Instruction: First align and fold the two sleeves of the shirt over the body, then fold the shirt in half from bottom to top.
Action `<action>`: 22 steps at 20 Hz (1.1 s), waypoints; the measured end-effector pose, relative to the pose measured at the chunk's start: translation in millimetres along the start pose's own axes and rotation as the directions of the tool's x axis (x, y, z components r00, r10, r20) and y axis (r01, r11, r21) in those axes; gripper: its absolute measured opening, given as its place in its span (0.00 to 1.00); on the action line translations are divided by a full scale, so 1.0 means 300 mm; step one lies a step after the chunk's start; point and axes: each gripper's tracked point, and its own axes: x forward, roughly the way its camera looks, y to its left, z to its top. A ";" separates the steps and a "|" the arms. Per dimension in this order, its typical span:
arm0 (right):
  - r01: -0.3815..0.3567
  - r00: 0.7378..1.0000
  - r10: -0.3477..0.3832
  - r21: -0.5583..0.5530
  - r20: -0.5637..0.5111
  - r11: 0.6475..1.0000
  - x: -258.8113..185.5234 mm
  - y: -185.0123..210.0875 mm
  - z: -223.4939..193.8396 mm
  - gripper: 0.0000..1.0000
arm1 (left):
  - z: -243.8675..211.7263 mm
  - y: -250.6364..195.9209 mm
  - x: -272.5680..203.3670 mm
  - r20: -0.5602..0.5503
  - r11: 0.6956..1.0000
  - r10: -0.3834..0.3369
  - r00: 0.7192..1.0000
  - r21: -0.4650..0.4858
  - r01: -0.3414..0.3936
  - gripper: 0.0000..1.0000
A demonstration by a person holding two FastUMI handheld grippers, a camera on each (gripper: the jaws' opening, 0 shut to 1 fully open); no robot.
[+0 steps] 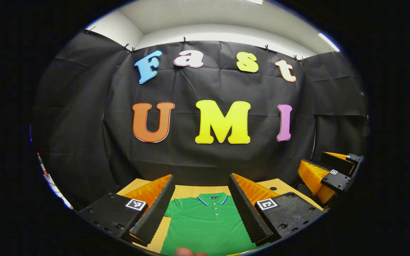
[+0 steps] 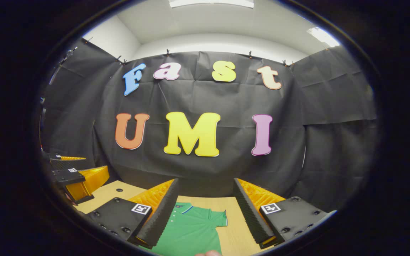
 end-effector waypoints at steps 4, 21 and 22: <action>-0.007 1.000 0.007 -0.005 -0.016 1.000 0.013 -0.011 -0.020 0.95 | -0.013 -0.008 0.002 -0.006 1.000 0.007 1.000 0.002 -0.007 0.97; -0.050 0.977 0.054 0.025 -0.205 0.998 0.186 -0.115 -0.279 0.94 | -0.044 0.005 0.067 -0.008 0.999 0.035 0.999 0.011 -0.035 0.97; -0.058 0.972 0.064 0.031 -0.226 0.998 0.206 -0.129 -0.314 0.94 | -0.042 0.007 0.071 -0.008 0.999 0.038 0.999 0.017 -0.038 0.97</action>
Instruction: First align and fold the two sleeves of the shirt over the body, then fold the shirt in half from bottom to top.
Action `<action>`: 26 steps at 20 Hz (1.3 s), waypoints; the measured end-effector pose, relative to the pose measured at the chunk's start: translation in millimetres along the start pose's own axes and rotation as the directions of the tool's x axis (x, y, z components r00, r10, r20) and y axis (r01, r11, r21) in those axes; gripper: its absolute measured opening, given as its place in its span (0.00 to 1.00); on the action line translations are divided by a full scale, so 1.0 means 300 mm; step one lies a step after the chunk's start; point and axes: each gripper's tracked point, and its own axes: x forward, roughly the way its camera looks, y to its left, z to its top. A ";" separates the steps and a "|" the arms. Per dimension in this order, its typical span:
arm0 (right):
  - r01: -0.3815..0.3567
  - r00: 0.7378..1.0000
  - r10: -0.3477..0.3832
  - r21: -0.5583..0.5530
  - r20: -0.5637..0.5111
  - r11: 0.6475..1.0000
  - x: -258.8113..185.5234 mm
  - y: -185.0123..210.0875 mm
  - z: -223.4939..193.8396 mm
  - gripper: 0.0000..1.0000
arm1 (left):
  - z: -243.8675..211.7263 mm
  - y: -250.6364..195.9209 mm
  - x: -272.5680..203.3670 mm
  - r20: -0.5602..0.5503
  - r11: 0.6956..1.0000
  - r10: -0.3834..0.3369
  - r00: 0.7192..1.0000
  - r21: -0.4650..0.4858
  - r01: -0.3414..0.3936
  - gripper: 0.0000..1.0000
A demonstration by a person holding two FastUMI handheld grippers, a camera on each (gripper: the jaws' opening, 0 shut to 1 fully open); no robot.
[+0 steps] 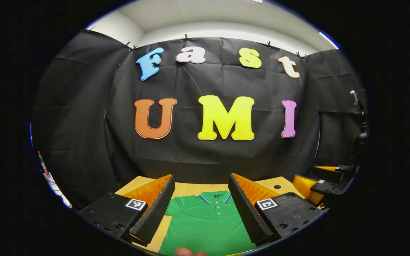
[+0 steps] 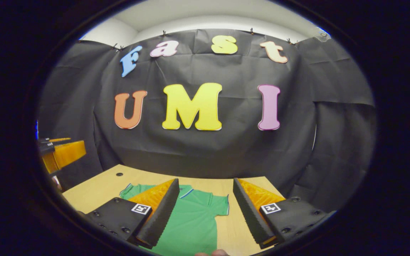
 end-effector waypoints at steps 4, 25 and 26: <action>-0.023 0.994 0.026 0.034 -0.102 0.999 0.140 -0.085 -0.129 0.94 | -0.006 0.033 0.016 -0.020 0.999 0.042 0.999 0.013 -0.042 0.97; -0.013 0.886 0.070 0.128 -0.458 0.992 0.877 -0.317 -0.772 0.97 | -0.173 0.042 0.103 -0.199 0.983 0.180 0.963 0.011 -0.182 0.97; -0.005 0.885 0.069 0.138 -0.461 0.990 0.896 -0.320 -0.779 0.94 | -0.180 0.042 0.103 -0.203 0.983 0.181 0.962 0.018 -0.182 0.97</action>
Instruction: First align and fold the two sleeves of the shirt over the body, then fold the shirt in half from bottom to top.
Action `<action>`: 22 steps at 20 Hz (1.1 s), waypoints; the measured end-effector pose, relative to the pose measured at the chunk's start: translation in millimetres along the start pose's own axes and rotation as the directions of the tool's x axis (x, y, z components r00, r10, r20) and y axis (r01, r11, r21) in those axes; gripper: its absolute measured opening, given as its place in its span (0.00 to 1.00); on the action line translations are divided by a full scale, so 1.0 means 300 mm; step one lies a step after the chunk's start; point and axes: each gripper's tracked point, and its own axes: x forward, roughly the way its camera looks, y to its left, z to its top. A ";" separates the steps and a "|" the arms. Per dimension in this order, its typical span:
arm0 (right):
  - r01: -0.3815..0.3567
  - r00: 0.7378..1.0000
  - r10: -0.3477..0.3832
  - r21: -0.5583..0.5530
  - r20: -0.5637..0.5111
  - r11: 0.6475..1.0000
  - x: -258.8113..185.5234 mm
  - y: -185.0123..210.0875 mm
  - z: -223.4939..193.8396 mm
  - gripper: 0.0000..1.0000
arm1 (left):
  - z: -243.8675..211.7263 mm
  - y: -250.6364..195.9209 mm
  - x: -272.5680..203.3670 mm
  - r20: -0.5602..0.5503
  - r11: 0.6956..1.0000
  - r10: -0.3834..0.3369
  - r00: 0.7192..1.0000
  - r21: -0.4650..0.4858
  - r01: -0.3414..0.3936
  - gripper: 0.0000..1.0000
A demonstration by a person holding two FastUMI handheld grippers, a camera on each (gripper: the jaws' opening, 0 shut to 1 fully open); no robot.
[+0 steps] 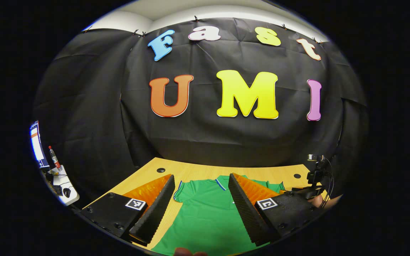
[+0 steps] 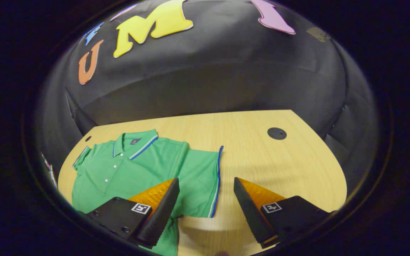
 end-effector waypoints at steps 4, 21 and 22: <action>0.004 1.000 -0.003 0.021 -0.015 1.000 0.084 0.009 0.000 0.97 | -0.041 0.005 0.017 -0.031 1.000 0.011 0.999 0.011 -0.010 0.97; 0.020 1.000 -0.020 0.040 0.014 0.999 0.102 0.019 0.082 0.03 | -0.081 0.021 0.058 -0.085 0.999 0.025 0.996 -0.020 -0.027 0.97; 0.006 0.999 -0.007 0.042 0.034 0.999 0.082 0.043 0.111 0.03 | -0.085 0.029 0.056 -0.088 0.999 0.030 0.996 -0.026 -0.033 0.97</action>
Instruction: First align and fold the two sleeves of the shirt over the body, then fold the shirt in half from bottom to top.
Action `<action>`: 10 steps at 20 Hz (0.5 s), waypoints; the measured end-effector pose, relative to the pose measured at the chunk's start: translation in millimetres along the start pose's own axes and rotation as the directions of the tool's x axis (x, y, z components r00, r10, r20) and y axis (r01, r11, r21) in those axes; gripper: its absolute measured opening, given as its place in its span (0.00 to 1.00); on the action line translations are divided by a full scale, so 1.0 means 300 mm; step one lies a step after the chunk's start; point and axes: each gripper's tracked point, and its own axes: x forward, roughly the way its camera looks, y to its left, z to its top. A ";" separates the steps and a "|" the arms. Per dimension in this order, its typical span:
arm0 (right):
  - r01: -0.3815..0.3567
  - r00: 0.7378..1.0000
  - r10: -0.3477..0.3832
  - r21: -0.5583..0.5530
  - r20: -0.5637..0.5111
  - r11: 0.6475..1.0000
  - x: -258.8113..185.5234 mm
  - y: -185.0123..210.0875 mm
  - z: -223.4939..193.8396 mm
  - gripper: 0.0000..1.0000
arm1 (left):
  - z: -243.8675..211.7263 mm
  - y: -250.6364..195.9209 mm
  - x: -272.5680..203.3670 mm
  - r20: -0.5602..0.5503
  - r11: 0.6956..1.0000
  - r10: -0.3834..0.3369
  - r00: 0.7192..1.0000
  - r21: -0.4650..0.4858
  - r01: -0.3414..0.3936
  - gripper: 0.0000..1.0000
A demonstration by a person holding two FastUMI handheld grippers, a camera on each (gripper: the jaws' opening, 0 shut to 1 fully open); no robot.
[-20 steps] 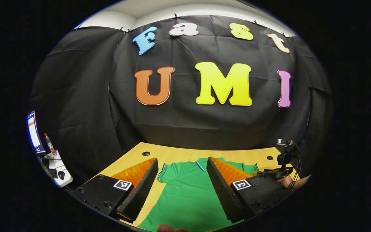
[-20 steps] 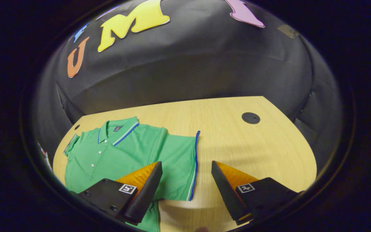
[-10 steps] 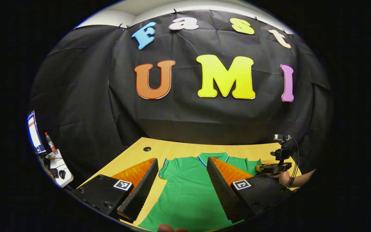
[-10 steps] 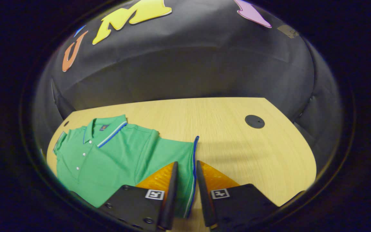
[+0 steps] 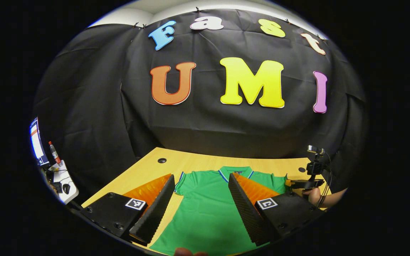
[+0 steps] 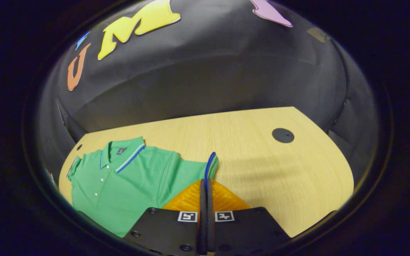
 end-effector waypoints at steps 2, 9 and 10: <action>-0.026 1.000 0.026 -0.008 0.017 1.000 -0.025 0.054 0.037 0.03 | -0.009 0.015 -0.007 -0.009 1.000 0.007 1.000 -0.013 -0.007 0.97; -0.096 0.994 0.098 -0.063 0.038 0.993 -0.049 0.319 0.088 0.03 | 0.034 0.065 -0.051 0.028 0.999 0.041 0.999 -0.010 -0.040 0.97; -0.092 0.995 0.094 -0.075 0.028 0.993 -0.042 0.351 0.080 0.03 | 0.040 0.076 -0.060 0.037 0.999 0.045 0.998 -0.008 -0.044 0.97</action>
